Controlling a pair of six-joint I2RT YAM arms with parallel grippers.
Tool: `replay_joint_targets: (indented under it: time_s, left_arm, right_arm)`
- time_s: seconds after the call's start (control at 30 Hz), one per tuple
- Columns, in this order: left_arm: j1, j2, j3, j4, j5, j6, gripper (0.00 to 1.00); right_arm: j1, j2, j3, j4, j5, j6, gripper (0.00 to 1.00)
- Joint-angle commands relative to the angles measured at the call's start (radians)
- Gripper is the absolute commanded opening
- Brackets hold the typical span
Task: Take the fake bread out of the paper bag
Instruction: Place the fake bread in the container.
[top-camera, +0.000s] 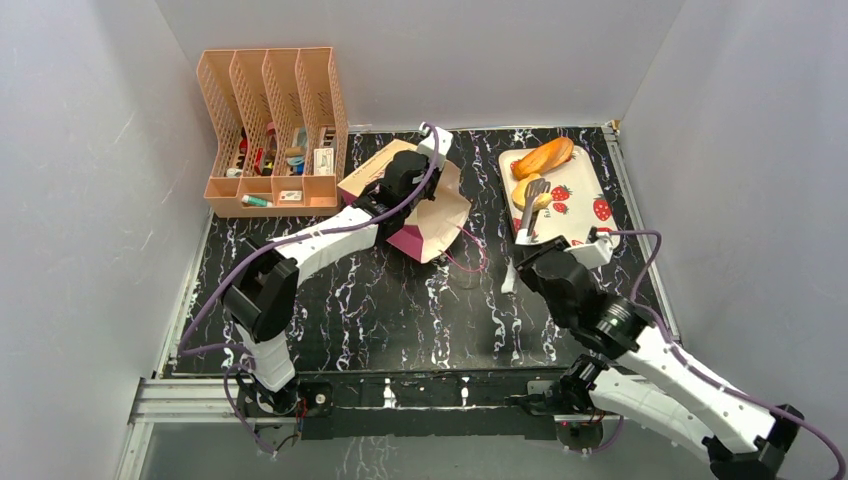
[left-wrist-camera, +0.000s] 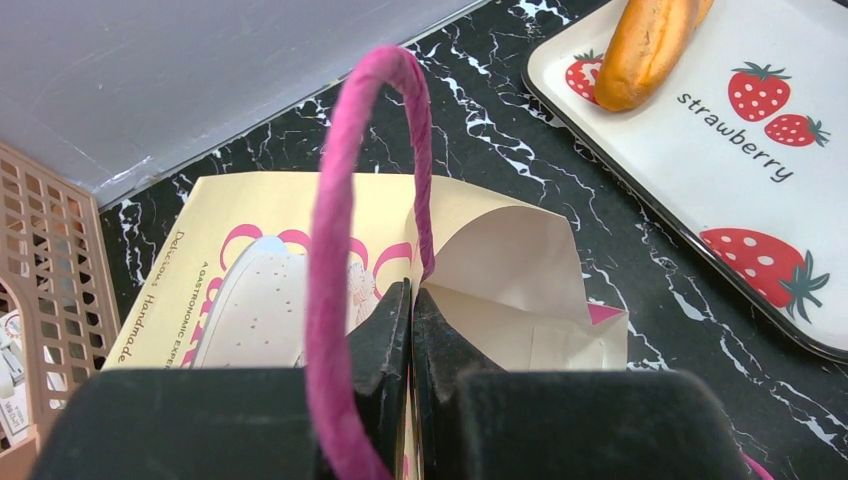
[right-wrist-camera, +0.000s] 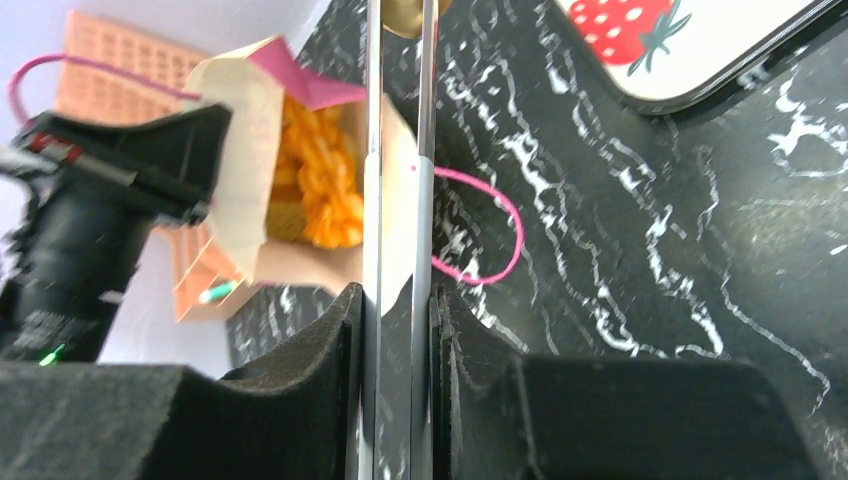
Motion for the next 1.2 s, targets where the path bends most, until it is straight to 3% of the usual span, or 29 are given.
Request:
replay_joint_targets:
  time_s: [0.0, 0.07, 0.2, 0.3, 0.47, 0.83, 0.97, 1.17]
  left_arm:
    - [0.003, -0.065, 0.023, -0.009, 0.033, -0.019, 0.0]
    - [0.003, -0.079, 0.013, -0.009, 0.039, -0.02, 0.0]
    - [0.003, -0.106, -0.002, -0.006, 0.054, -0.02, 0.0]
    - [0.003, -0.125, -0.013, -0.003, 0.064, -0.019, 0.0]
    - [0.003, -0.141, -0.017, -0.001, 0.075, -0.016, 0.0]
    - [0.001, -0.165, -0.026, 0.004, 0.112, -0.012, 0.0]
    - [0.001, -0.171, -0.028, -0.004, 0.144, -0.001, 0.0]
    - [0.001, -0.178, -0.036, -0.008, 0.153, 0.005, 0.0]
  right_arm:
    - [-0.043, 0.103, 0.01, 0.209, 0.197, -0.053, 0.01]
    - [-0.131, 0.164, 0.01, 0.272, 0.153, -0.084, 0.01]
    - [-0.443, 0.277, -0.029, 0.44, -0.15, -0.124, 0.0]
    - [-0.557, 0.357, -0.036, 0.525, -0.232, -0.135, 0.0]
    - [-0.651, 0.465, -0.057, 0.632, -0.297, -0.103, 0.0]
    - [-0.73, 0.68, -0.07, 0.825, -0.348, -0.065, 0.02]
    - [-0.751, 0.746, -0.069, 0.876, -0.364, -0.067, 0.13]
    - [-0.787, 0.805, -0.078, 0.933, -0.445, -0.066, 0.44]
